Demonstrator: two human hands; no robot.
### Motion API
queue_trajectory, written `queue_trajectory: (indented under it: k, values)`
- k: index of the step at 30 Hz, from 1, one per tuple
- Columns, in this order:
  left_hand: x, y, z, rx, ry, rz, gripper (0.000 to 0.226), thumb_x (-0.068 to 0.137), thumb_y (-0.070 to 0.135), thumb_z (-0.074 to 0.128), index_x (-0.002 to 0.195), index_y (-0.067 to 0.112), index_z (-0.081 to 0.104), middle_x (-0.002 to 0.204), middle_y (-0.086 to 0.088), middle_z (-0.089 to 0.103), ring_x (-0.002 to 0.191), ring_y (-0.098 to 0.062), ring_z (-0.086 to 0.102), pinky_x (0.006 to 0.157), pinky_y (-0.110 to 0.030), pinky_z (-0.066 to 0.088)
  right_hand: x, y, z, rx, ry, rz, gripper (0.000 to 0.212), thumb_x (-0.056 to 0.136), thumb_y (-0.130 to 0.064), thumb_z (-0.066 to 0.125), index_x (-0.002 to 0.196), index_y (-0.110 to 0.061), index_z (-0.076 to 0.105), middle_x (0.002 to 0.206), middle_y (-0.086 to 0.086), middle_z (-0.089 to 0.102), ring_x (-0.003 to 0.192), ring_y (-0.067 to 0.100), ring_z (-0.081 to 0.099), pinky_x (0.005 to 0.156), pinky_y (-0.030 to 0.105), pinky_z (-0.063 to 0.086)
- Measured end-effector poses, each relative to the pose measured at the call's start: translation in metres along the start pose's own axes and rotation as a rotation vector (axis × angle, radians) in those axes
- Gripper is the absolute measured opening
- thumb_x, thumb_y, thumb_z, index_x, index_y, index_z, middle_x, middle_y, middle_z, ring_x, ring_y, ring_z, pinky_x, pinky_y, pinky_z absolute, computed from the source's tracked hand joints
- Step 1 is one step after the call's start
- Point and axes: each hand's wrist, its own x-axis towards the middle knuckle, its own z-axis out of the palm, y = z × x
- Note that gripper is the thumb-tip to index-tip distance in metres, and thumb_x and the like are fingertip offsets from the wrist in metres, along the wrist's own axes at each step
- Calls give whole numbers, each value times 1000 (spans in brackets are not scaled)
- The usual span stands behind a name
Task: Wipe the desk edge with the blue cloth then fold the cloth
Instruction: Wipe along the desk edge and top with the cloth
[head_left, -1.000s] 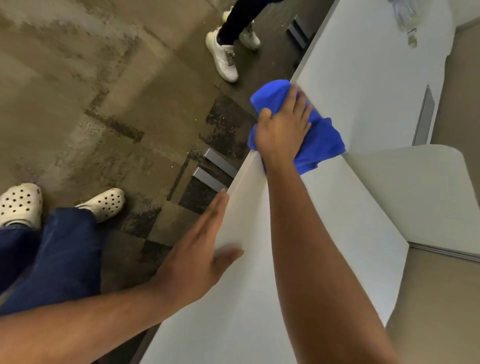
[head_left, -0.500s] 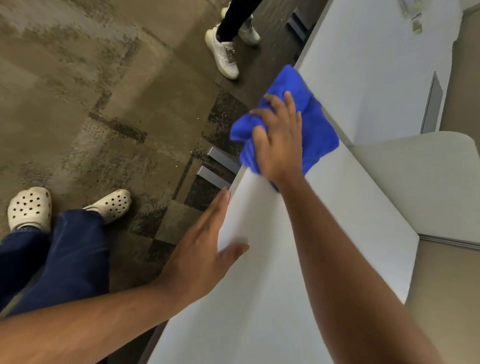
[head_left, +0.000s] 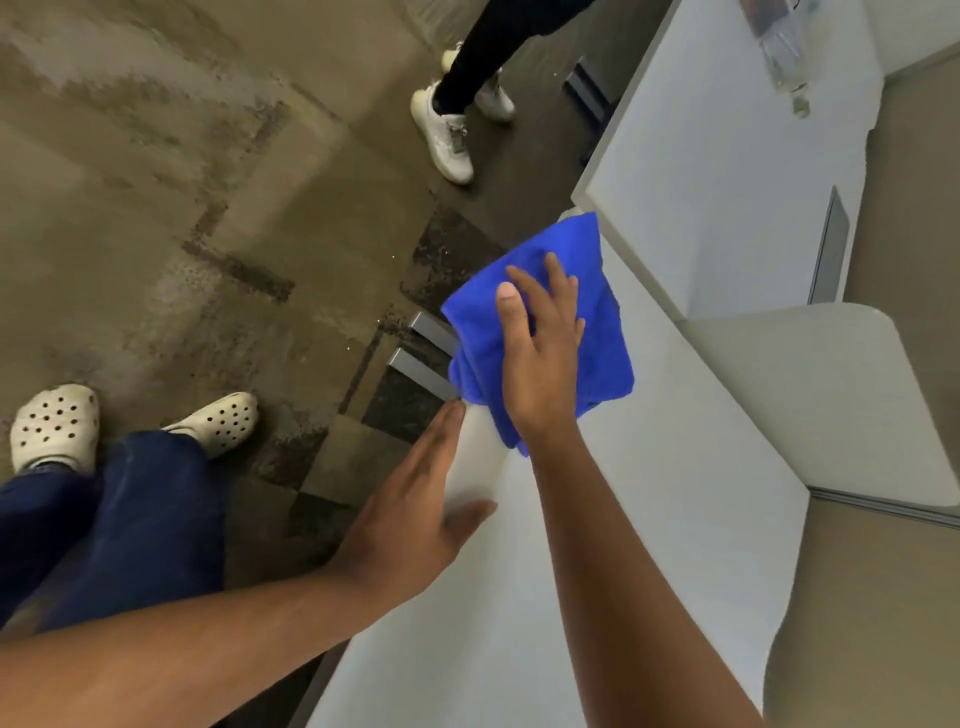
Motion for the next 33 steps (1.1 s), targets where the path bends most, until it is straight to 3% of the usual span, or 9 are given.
queue_trajectory:
  k: [5, 8, 11, 14, 18, 21, 24, 29, 33]
  values:
    - [-1, -9, 2, 48, -2, 48, 92, 98, 55, 57, 163, 29, -2, 170, 20, -3, 145, 22, -13, 113, 1, -5, 35, -6, 18, -220, 158, 372, 93, 100, -60, 53, 167, -12, 9, 176, 14, 8, 163, 34, 5, 131, 52, 6]
    - [0, -6, 3, 25, -11, 5, 94, 99, 59, 50, 158, 41, -20, 166, 29, -18, 147, 14, -15, 115, -7, -5, 71, -11, 20, -330, 140, 311, 87, 102, -41, 53, 166, -7, 4, 176, 15, 7, 163, 35, 5, 131, 53, 8]
    - [0, -2, 1, -12, -37, -35, 96, 98, 58, 52, 154, 47, -25, 165, 31, -19, 149, 7, -7, 122, -23, 8, 91, -13, 13, -436, 99, 138, 78, 102, -24, 49, 167, -8, 9, 177, 13, 6, 163, 36, 6, 131, 54, 12]
    - [-2, 0, -3, -32, -48, -18, 95, 98, 58, 53, 157, 45, -21, 167, 28, -15, 152, 4, -1, 126, -28, 16, 91, -6, 6, -548, -33, -132, 59, 101, -20, 46, 160, -15, 38, 177, 8, 9, 163, 39, 2, 131, 56, 10]
    - [-3, -1, -4, -78, -26, 10, 94, 98, 49, 60, 159, 42, -10, 168, 25, -7, 150, 12, 1, 125, -20, 16, 46, 20, -13, -437, -249, -460, 49, 96, -28, 40, 130, -11, 71, 150, 5, 58, 161, 31, 19, 132, 53, 8]
    - [1, -6, 1, -84, -12, 34, 96, 95, 44, 66, 159, 41, -5, 167, 29, -3, 145, 24, -2, 116, -2, 8, 45, 38, -28, -354, -318, -748, 38, 92, -27, 43, 103, -9, 74, 111, 7, 73, 131, 28, 56, 127, 50, 24]
    - [2, -8, 3, -55, -31, 21, 97, 95, 50, 63, 155, 47, -14, 158, 41, -13, 129, 39, -13, 101, 10, -3, 104, 35, -35, -493, -415, -1006, 37, 90, -36, 43, 81, -9, 66, 81, 9, 65, 83, 31, 57, 95, 44, 44]
    - [3, -9, 2, -51, -62, 8, 96, 97, 53, 58, 157, 45, -16, 155, 44, -19, 127, 39, -17, 100, 10, -7, 169, 21, -40, -595, -322, -977, 42, 92, -40, 39, 68, -11, 56, 65, 1, 49, 63, 25, 46, 73, 41, 42]
    - [1, -4, -1, -67, -53, 25, 94, 98, 55, 56, 155, 49, -20, 153, 46, -22, 133, 35, -16, 106, 7, -4, 138, 23, -41, -625, -319, -911, 41, 93, -44, 43, 78, -11, 63, 76, 5, 61, 80, 30, 56, 89, 42, 40]
